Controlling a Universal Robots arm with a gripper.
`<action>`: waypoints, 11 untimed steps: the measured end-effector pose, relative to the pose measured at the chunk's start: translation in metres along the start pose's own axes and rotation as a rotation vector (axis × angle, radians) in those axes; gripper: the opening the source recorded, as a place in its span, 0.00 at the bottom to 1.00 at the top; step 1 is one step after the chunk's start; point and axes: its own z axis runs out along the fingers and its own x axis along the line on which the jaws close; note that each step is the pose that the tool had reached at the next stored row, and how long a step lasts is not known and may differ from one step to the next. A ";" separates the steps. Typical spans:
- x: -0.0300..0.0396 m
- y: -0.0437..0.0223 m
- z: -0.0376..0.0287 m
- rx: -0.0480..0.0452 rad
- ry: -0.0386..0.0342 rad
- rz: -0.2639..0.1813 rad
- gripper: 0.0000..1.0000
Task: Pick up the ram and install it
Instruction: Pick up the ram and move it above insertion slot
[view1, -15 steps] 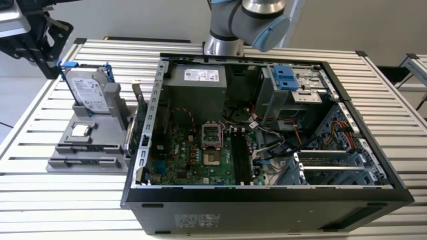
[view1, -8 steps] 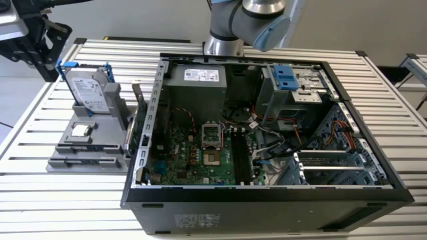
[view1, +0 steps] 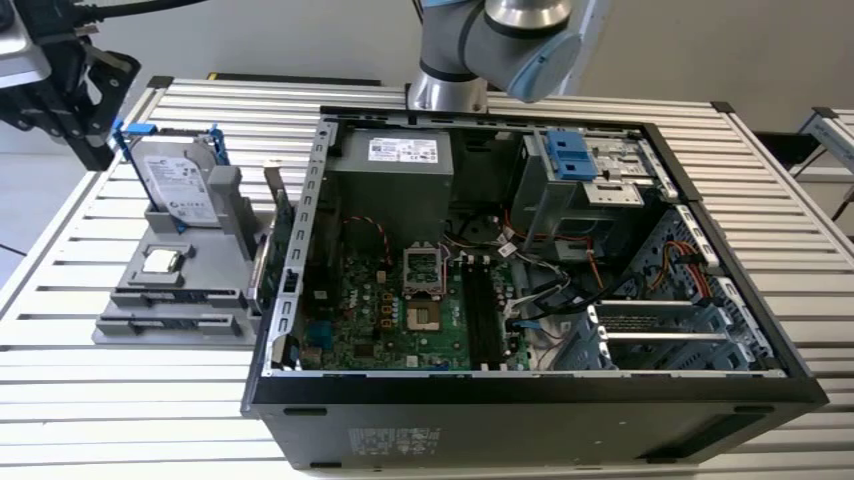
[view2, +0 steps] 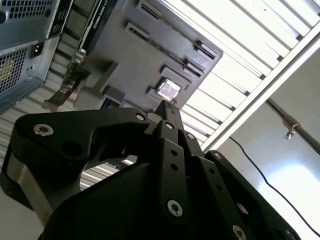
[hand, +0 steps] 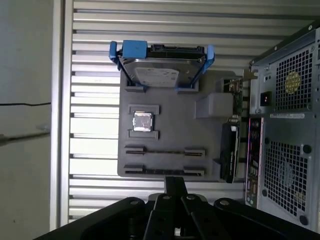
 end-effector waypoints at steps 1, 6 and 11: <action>-0.0001 -0.0010 -0.0001 0.0000 0.0001 -0.002 0.00; -0.0003 -0.0055 -0.0002 -0.0002 0.0005 -0.010 0.00; -0.0004 -0.0101 -0.0004 -0.0003 0.0008 -0.017 0.00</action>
